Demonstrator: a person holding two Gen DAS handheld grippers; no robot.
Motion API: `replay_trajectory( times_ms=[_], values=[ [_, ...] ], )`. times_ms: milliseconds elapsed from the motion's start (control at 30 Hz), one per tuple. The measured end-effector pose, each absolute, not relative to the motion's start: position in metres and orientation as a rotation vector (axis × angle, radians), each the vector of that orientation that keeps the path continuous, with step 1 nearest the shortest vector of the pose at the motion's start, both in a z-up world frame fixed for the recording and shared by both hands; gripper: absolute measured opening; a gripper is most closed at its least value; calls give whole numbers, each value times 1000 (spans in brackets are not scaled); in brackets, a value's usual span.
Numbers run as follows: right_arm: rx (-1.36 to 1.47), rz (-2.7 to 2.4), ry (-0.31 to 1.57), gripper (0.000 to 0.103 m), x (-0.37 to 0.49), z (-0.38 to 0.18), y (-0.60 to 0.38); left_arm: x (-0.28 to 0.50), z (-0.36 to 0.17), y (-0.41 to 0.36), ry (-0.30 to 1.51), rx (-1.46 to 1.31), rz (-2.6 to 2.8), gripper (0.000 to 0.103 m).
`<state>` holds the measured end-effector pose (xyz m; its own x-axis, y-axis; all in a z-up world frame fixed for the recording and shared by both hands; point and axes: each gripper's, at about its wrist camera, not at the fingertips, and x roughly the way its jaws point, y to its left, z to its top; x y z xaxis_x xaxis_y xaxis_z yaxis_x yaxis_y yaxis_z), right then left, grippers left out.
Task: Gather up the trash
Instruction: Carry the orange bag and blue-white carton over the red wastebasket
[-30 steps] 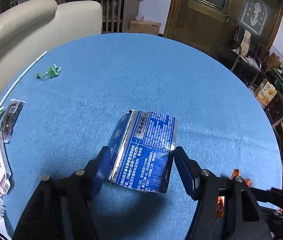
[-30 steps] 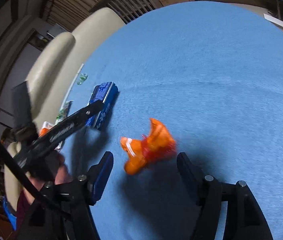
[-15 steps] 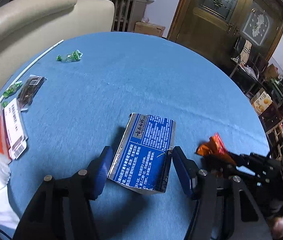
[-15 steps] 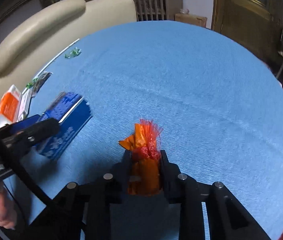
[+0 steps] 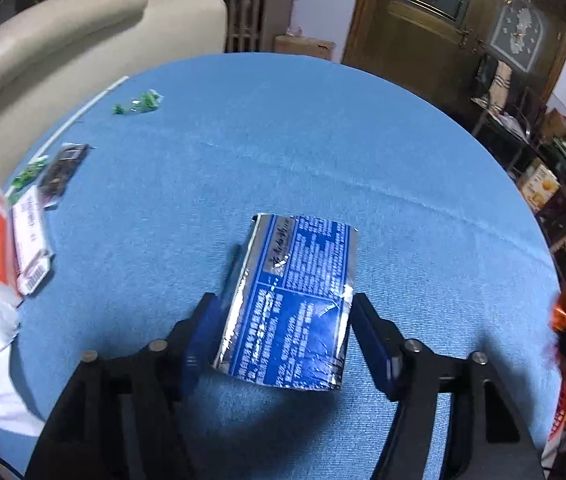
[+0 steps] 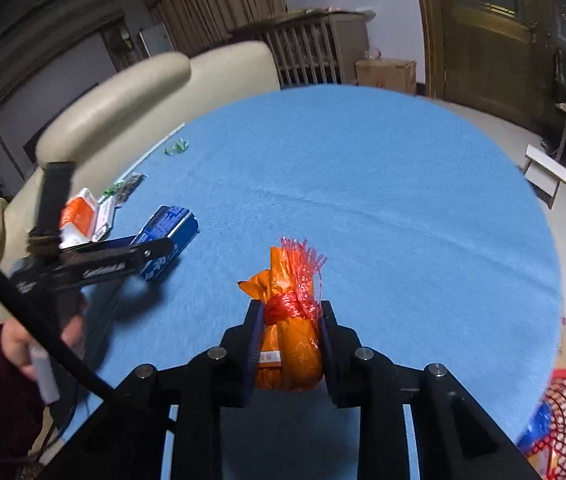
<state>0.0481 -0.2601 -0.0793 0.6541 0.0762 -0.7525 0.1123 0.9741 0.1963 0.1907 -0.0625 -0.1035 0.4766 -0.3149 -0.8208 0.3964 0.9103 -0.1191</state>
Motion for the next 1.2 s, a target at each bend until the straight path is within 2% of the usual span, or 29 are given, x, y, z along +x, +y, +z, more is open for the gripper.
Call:
replay_trajectory(
  times_ms=[200, 400, 567, 833, 1200],
  values=[
    [253, -33, 791, 28, -9, -65, -274, 153, -61, -73, 877, 99, -424, 64],
    [268, -47, 735, 28, -45, -46, -282, 83, -9, -106, 732, 194, -430, 64],
    [274, -58, 692, 28, -74, -31, -285, 32, 14, -129, 662, 275, -445, 64],
    [278, -96, 648, 28, -118, -23, -291, -27, 33, -155, 625, 338, -494, 64],
    [340, -134, 600, 28, -155, -18, -311, -55, 32, -178, 622, 382, -534, 64]
  ],
)
